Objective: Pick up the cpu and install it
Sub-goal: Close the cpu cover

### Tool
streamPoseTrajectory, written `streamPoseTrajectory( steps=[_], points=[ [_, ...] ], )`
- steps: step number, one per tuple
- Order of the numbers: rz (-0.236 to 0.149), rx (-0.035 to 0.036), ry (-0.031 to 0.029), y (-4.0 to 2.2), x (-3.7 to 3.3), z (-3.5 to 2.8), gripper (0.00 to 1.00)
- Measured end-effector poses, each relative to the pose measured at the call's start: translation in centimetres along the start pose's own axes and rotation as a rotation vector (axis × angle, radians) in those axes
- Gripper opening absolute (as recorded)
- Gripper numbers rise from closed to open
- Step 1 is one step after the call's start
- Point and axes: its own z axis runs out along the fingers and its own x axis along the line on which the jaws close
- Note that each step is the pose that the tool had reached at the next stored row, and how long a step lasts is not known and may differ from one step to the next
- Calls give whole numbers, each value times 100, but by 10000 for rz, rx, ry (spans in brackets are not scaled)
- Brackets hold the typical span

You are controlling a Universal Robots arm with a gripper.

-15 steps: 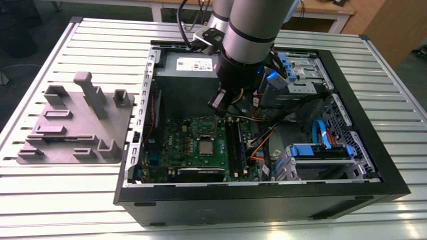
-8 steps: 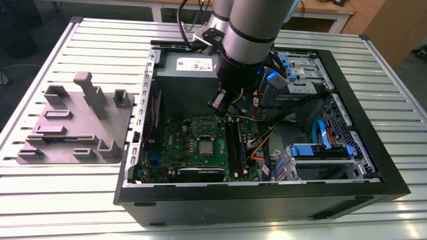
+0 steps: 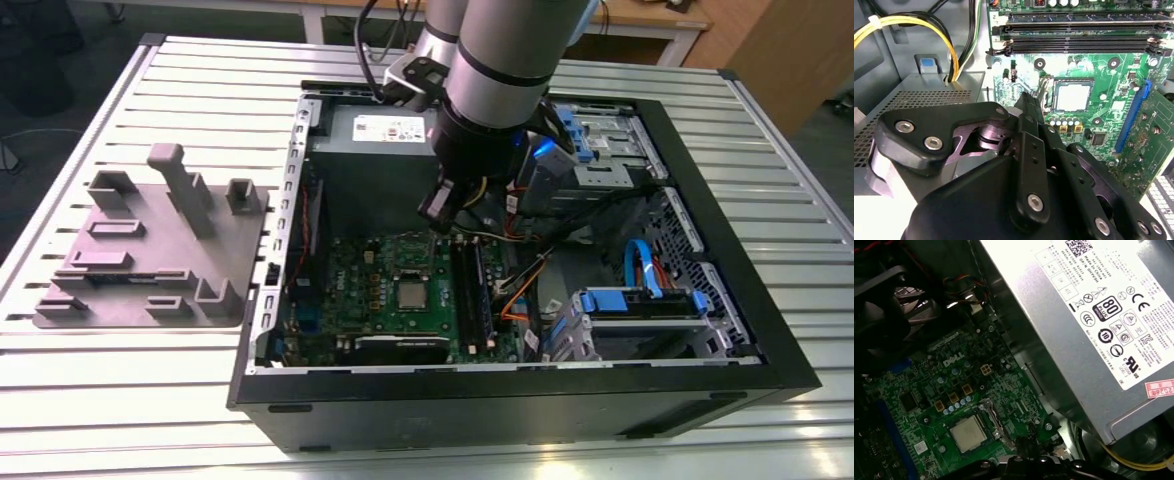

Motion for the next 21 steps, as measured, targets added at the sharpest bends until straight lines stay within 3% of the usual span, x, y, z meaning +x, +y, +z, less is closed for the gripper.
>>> streamPoseTrajectory(
  steps=[15,21],
  points=[
    [-40,-11,-17,0,0,-13,10],
    [110,-29,-50,-70,-41,43,10]
  ],
)
